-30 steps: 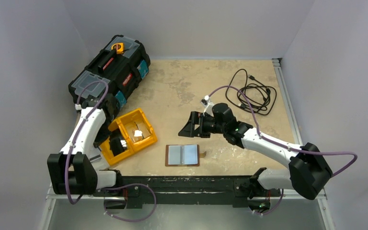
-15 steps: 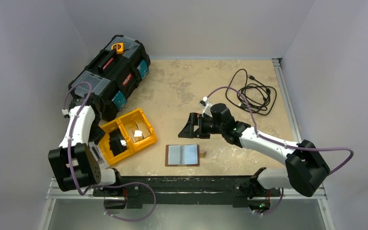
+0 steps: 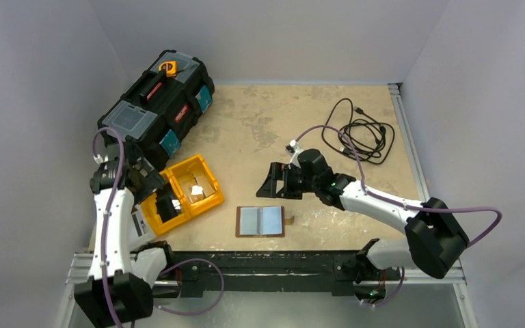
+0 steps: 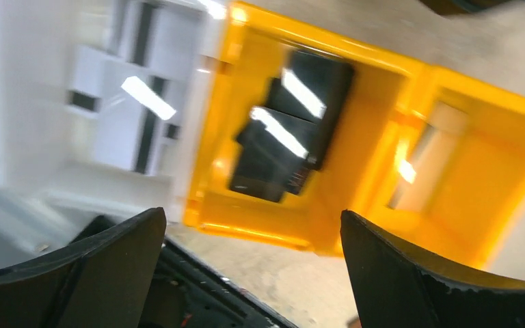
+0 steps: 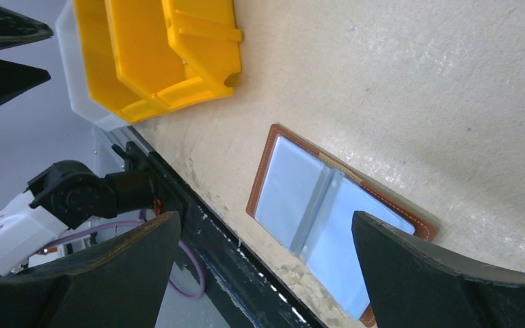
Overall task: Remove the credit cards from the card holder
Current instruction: Remove the credit card from the card holder.
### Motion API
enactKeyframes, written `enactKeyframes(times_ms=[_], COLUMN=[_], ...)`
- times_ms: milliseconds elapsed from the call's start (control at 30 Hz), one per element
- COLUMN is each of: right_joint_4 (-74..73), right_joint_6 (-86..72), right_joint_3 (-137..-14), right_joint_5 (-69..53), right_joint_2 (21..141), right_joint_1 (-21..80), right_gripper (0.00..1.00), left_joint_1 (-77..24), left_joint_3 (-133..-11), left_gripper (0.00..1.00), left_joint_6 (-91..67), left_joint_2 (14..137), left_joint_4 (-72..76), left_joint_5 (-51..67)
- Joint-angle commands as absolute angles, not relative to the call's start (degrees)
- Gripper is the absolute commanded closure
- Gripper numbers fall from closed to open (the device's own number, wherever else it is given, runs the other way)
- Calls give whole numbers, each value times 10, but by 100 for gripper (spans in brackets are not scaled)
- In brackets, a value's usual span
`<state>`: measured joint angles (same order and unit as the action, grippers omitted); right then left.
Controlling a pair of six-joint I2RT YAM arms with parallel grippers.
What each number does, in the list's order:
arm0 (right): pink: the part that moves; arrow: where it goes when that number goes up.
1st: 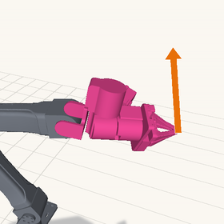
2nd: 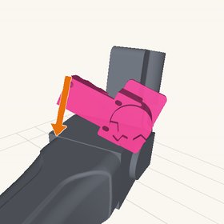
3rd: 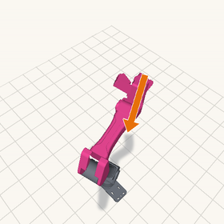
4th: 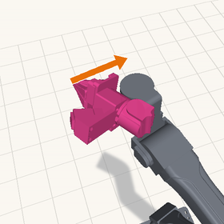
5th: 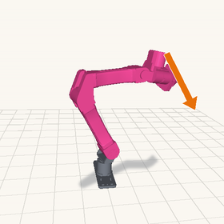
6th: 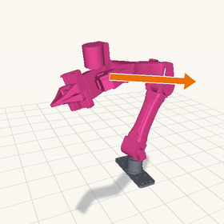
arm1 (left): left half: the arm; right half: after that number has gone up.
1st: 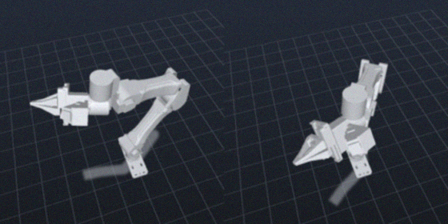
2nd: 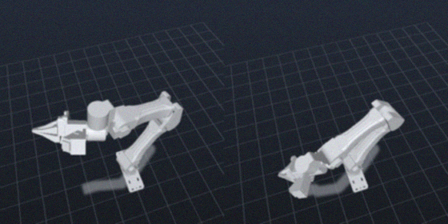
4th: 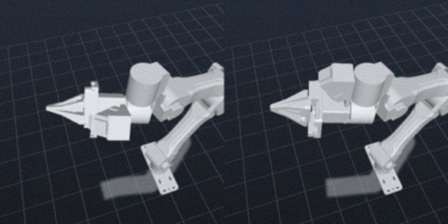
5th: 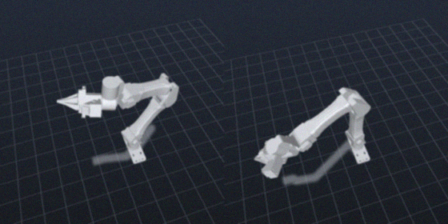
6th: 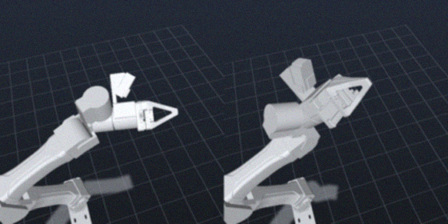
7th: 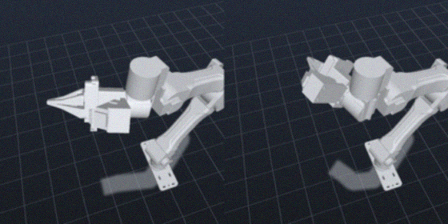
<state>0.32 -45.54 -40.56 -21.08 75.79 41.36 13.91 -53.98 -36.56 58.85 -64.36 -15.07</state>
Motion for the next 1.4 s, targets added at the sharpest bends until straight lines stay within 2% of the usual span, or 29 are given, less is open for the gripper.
enactKeyframes(times_ms=[0,200,433,533,600,700,1067,1367], right_joint_4=[-20,-54,-92,-113,-123,-137,-199,-188], right_joint_6=[-463,-496,-531,-537,-540,-544,-535,-538], right_joint_3=[-424,-445,-484,-505,-520,-539,-601,-574], right_joint_5=[-137,-25,62,84,94,103,137,109], right_joint_2=[747,772,819,847,869,902,990,1012], right_joint_1=[435,514,575,597,609,625,642,641], right_gripper=[1,2,19,30,37,42,47,76], left_joint_1=[130,-1,-107,-150,-160,-173,-217,-243], left_joint_3=[-504,-490,-462,-460,-450,-436,-413,-391], left_gripper=[0,0,0,0,0,0,0,0], left_joint_6=[-304,-316,-347,-353,-358,-368,-388,-407], left_joint_2=[516,497,499,515,520,526,550,570], left_joint_4=[-544,-508,-434,-423,-413,-391,-369,-353], left_joint_5=[47,138,196,186,186,193,179,174])
